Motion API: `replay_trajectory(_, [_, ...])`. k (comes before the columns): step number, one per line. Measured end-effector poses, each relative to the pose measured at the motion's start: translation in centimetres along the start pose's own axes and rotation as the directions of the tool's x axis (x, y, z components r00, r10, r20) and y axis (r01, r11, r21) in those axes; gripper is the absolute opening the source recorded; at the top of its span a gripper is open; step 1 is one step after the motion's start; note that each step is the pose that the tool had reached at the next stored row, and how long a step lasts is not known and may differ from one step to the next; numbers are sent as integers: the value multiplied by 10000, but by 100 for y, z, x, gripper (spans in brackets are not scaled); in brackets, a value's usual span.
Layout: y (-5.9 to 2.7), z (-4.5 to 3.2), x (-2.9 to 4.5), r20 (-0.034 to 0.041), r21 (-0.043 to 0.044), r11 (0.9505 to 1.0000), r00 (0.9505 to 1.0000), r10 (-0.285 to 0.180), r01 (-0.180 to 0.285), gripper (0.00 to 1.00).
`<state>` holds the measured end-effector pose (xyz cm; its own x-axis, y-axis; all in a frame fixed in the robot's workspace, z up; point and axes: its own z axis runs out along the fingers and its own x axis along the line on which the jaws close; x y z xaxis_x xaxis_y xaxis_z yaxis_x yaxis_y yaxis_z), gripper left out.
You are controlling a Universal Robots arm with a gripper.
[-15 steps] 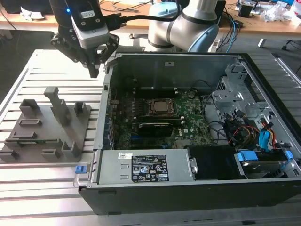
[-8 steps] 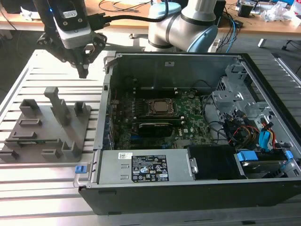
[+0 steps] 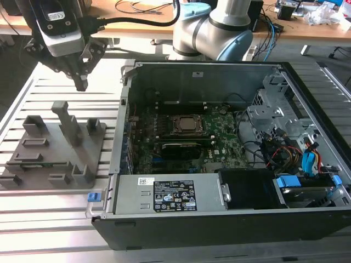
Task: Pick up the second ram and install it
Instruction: 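Reach for the second ram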
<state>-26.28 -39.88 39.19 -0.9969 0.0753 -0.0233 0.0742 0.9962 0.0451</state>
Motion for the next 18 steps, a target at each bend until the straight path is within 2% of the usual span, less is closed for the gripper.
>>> replay_trajectory(1, [-2,-1,22,0,0,10000,10000,0,0,11])
replay_trajectory(3, [-9,-4,128,-1,1,10000,10000,0,0,11])
replay_trajectory(6, [-18,-6,241,0,0,10000,10000,0,0,11])
replay_trajectory(8, [-27,-9,361,0,0,10000,10000,1,-1,11])
replay_trajectory(13, [-37,-12,499,0,1,10000,10000,0,0,11])
replay_trajectory(14, [-42,-13,560,0,1,10000,10000,-1,1,11])
replay_trajectory(18, [-53,-17,714,-1,1,10000,10000,1,-1,11])
